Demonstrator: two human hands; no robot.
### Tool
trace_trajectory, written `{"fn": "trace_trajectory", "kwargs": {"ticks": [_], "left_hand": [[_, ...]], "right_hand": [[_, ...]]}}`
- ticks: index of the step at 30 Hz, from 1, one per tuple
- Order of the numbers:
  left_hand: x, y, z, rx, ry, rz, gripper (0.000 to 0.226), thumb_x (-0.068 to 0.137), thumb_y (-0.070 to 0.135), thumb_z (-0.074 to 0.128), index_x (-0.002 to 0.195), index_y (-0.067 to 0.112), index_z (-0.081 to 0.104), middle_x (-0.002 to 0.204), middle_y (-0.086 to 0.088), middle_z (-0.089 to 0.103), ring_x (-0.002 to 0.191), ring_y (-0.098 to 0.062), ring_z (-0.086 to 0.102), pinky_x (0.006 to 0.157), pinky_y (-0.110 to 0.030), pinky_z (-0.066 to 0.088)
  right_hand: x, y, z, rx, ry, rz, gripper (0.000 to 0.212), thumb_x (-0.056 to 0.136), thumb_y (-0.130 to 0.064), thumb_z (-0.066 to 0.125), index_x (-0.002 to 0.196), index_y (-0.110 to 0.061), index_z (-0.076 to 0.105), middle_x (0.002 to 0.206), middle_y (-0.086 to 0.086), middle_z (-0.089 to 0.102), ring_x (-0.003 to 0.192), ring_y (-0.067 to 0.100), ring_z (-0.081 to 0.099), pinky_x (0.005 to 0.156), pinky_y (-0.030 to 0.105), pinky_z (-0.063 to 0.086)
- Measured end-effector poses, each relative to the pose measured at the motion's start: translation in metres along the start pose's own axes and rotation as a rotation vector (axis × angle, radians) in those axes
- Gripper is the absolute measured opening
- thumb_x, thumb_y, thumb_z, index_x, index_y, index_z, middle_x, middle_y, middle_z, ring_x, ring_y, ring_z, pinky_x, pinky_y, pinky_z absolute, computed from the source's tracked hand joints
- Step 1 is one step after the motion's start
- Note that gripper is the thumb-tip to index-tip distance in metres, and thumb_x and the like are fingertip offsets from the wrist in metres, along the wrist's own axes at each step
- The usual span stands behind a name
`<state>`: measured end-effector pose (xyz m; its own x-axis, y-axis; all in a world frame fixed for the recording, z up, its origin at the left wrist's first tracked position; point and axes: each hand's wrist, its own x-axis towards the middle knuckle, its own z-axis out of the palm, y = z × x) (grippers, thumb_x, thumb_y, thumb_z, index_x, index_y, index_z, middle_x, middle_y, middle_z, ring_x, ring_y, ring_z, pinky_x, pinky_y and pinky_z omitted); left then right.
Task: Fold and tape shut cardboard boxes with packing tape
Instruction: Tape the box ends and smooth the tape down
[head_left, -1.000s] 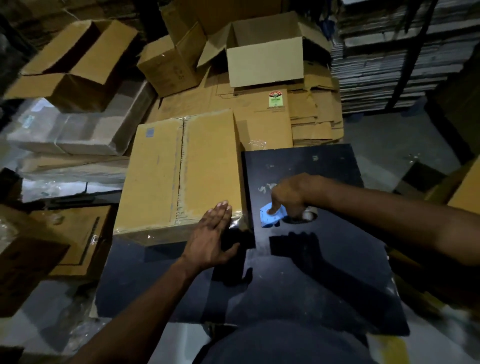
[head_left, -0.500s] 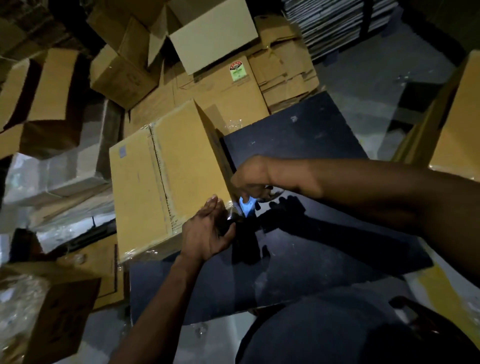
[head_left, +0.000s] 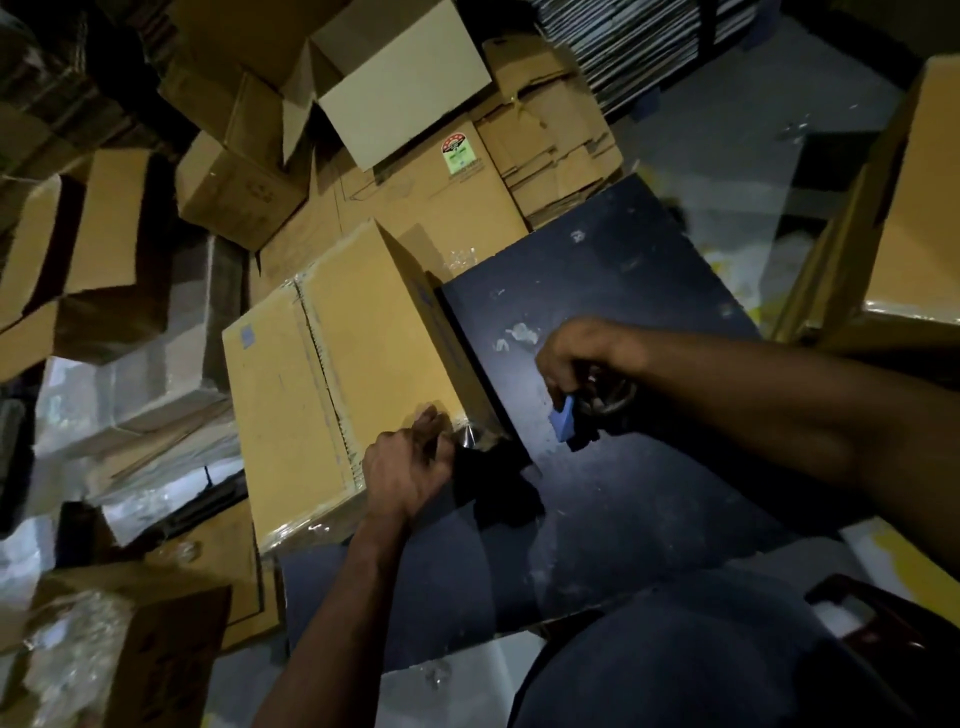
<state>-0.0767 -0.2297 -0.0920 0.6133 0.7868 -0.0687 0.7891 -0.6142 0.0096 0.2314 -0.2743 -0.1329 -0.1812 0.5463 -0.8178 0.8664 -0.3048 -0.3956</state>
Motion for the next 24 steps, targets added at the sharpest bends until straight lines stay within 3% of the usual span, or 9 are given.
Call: {"fn": "trace_trajectory", "kwargs": {"ticks": [2,4,6,8,10,12,15,19,24], "left_hand": [[-0.006,-0.003,0.004,-0.016,0.004,0.073,0.063,0.092,0.058,0.046,0.145,0.034,0.07,0.141,-0.004,0.073,0.106,-0.039,0.077,0.082,-0.043,0.062],[-0.018,-0.005,0.013,-0.063,-0.044,0.152,0.074,0.093,0.056,0.053,0.162,0.029,0.053,0.171,0.006,0.044,0.143,-0.025,0.061,0.101,-0.042,0.059],[-0.027,-0.009,0.024,-0.119,-0.097,0.201,0.088,0.094,0.056,0.057,0.172,0.022,0.034,0.181,0.001,0.024,0.165,-0.018,0.028,0.123,-0.045,0.046],[-0.03,-0.013,0.029,-0.156,-0.112,0.216,0.095,0.093,0.054,0.059,0.174,0.017,0.026,0.183,-0.004,0.016,0.169,-0.018,0.014,0.13,-0.05,0.036],[-0.03,-0.012,0.028,-0.191,-0.111,0.193,0.096,0.093,0.057,0.058,0.174,0.018,0.026,0.183,-0.003,0.015,0.169,-0.018,0.014,0.131,-0.05,0.033],[-0.029,-0.009,0.024,-0.208,-0.117,0.181,0.096,0.093,0.064,0.054,0.174,0.02,0.027,0.183,0.0,0.015,0.169,-0.016,0.016,0.132,-0.049,0.034],[-0.029,-0.011,0.022,-0.227,-0.123,0.195,0.096,0.092,0.067,0.054,0.173,0.021,0.03,0.182,0.001,0.019,0.168,-0.016,0.019,0.129,-0.05,0.037],[-0.026,-0.015,0.023,-0.245,-0.119,0.197,0.094,0.091,0.063,0.056,0.172,0.022,0.034,0.181,0.001,0.023,0.167,-0.016,0.021,0.125,-0.051,0.043],[-0.026,-0.017,0.024,-0.261,-0.127,0.215,0.092,0.09,0.06,0.057,0.172,0.024,0.034,0.181,0.003,0.022,0.167,-0.015,0.021,0.124,-0.051,0.044]], "right_hand": [[0.002,0.019,0.001,0.058,0.004,-0.009,0.027,0.084,0.019,0.06,0.102,0.006,0.075,0.139,0.024,0.066,0.11,0.033,0.063,0.087,0.035,0.053],[0.016,0.036,0.007,0.131,0.137,0.023,0.021,0.074,-0.004,0.079,0.094,-0.004,0.079,0.125,0.017,0.075,0.102,0.032,0.068,0.086,0.038,0.058],[0.041,0.05,0.013,0.131,0.245,-0.04,0.045,0.04,-0.042,0.088,0.081,-0.026,0.083,0.1,0.005,0.08,0.099,0.031,0.074,0.096,0.049,0.06],[0.053,0.049,0.015,-0.033,0.278,-0.022,0.031,0.049,-0.047,0.074,0.077,-0.034,0.077,0.095,-0.005,0.071,0.106,0.027,0.065,0.107,0.054,0.049],[0.04,0.035,0.012,-0.26,0.335,0.009,0.021,0.071,-0.047,0.066,0.085,-0.033,0.072,0.096,-0.011,0.059,0.107,0.024,0.049,0.109,0.058,0.04],[0.023,0.03,0.014,-0.351,0.361,-0.012,0.017,0.083,-0.042,0.073,0.097,-0.032,0.073,0.099,-0.011,0.062,0.113,0.027,0.049,0.106,0.058,0.044],[0.031,0.029,0.034,-0.381,0.543,-0.082,0.045,0.095,-0.035,0.07,0.139,-0.044,0.064,0.147,-0.008,0.061,0.148,0.033,0.04,0.118,0.066,0.031],[0.043,-0.015,0.09,0.0,0.77,-0.53,0.096,0.088,-0.003,0.063,0.17,-0.029,0.02,0.176,-0.002,0.022,0.163,0.024,0.019,0.126,0.057,0.029],[0.073,-0.046,0.16,0.375,0.823,-0.788,0.112,0.079,0.011,0.053,0.172,-0.022,0.0,0.18,0.003,0.0,0.165,0.024,0.01,0.124,0.054,0.036]]}}
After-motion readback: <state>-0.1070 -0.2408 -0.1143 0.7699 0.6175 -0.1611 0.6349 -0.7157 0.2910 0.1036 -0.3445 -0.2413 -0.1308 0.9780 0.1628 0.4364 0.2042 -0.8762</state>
